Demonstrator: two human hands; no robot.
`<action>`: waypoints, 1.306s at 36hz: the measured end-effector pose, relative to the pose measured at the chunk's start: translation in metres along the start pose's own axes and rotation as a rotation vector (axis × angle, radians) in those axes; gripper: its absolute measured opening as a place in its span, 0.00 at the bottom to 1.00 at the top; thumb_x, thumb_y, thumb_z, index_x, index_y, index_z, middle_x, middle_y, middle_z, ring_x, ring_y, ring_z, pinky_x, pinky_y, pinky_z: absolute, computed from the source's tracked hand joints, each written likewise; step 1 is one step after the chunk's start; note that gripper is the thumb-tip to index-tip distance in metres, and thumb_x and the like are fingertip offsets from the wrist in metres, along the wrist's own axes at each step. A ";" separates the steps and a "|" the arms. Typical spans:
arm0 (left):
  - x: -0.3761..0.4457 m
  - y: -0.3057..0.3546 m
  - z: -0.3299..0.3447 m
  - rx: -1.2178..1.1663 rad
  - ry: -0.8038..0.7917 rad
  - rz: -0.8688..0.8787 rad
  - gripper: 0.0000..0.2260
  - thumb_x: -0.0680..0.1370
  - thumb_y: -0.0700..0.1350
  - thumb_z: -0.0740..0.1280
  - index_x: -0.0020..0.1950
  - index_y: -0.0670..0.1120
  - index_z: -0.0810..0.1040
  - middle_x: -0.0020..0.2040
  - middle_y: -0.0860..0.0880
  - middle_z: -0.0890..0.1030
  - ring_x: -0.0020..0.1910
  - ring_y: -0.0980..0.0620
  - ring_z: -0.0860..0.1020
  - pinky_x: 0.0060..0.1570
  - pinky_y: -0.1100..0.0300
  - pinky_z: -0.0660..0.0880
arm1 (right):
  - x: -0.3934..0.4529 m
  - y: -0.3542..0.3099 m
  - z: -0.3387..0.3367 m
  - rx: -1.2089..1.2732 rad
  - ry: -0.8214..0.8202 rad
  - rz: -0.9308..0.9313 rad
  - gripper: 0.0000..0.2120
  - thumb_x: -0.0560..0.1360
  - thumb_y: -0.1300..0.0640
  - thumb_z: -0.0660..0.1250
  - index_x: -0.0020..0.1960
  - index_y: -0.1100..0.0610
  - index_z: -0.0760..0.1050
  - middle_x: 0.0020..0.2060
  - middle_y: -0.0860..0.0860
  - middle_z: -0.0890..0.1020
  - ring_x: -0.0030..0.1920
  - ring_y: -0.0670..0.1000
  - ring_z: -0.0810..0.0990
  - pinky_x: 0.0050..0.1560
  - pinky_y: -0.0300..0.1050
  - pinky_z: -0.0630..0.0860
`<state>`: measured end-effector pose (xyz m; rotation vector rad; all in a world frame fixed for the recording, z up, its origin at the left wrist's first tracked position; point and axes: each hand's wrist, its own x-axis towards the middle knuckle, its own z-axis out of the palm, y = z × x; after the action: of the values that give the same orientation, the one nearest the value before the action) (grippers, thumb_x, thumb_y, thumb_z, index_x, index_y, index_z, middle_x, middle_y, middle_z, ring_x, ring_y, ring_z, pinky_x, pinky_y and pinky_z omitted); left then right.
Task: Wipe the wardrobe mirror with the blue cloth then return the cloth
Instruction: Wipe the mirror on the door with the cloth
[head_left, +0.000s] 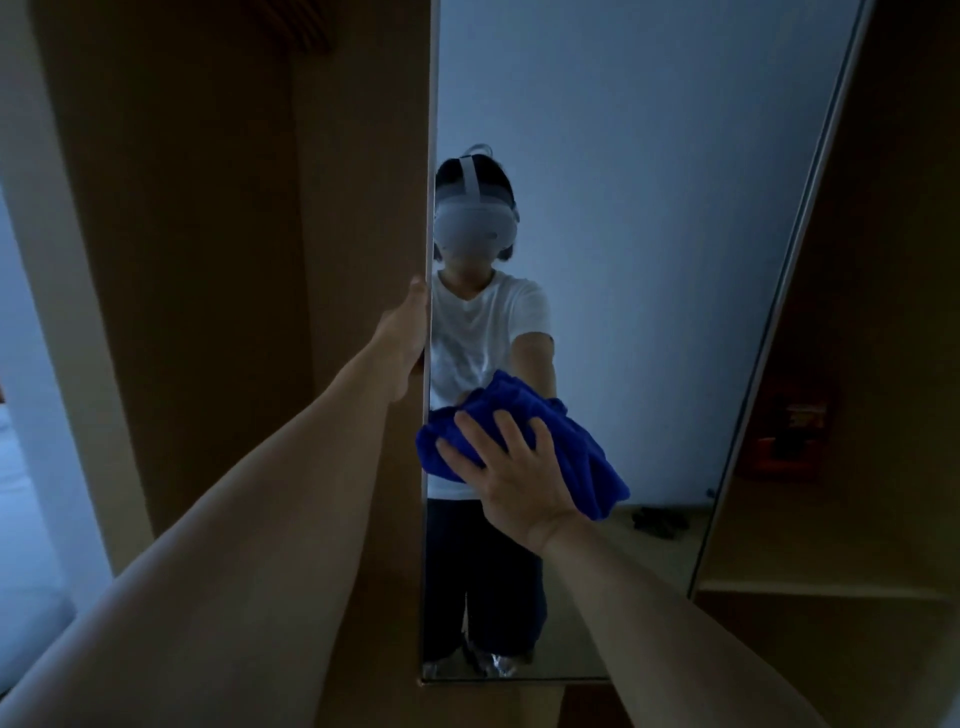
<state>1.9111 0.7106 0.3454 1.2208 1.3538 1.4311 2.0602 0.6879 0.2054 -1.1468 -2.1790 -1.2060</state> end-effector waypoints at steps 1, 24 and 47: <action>-0.002 -0.002 0.000 0.005 -0.005 0.008 0.32 0.78 0.65 0.50 0.71 0.44 0.67 0.64 0.42 0.75 0.61 0.44 0.74 0.61 0.50 0.70 | -0.001 0.001 0.000 -0.006 -0.008 -0.012 0.33 0.62 0.53 0.72 0.67 0.47 0.71 0.67 0.52 0.66 0.61 0.61 0.66 0.53 0.63 0.73; 0.005 -0.043 0.011 0.081 0.128 0.088 0.28 0.78 0.66 0.45 0.41 0.46 0.72 0.37 0.47 0.75 0.35 0.53 0.73 0.33 0.62 0.67 | 0.019 0.059 -0.038 -0.037 0.087 0.180 0.32 0.61 0.52 0.75 0.66 0.48 0.74 0.64 0.55 0.76 0.58 0.62 0.76 0.50 0.65 0.74; 0.004 -0.055 0.014 0.078 0.184 -0.009 0.34 0.77 0.69 0.45 0.54 0.42 0.75 0.41 0.44 0.77 0.39 0.51 0.75 0.36 0.60 0.69 | -0.001 0.129 -0.037 0.017 0.225 0.253 0.30 0.65 0.50 0.68 0.67 0.50 0.73 0.65 0.56 0.74 0.59 0.63 0.71 0.53 0.63 0.71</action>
<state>1.9206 0.7233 0.2908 1.1527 1.5502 1.5271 2.1637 0.6938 0.2906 -1.1764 -1.8150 -1.1430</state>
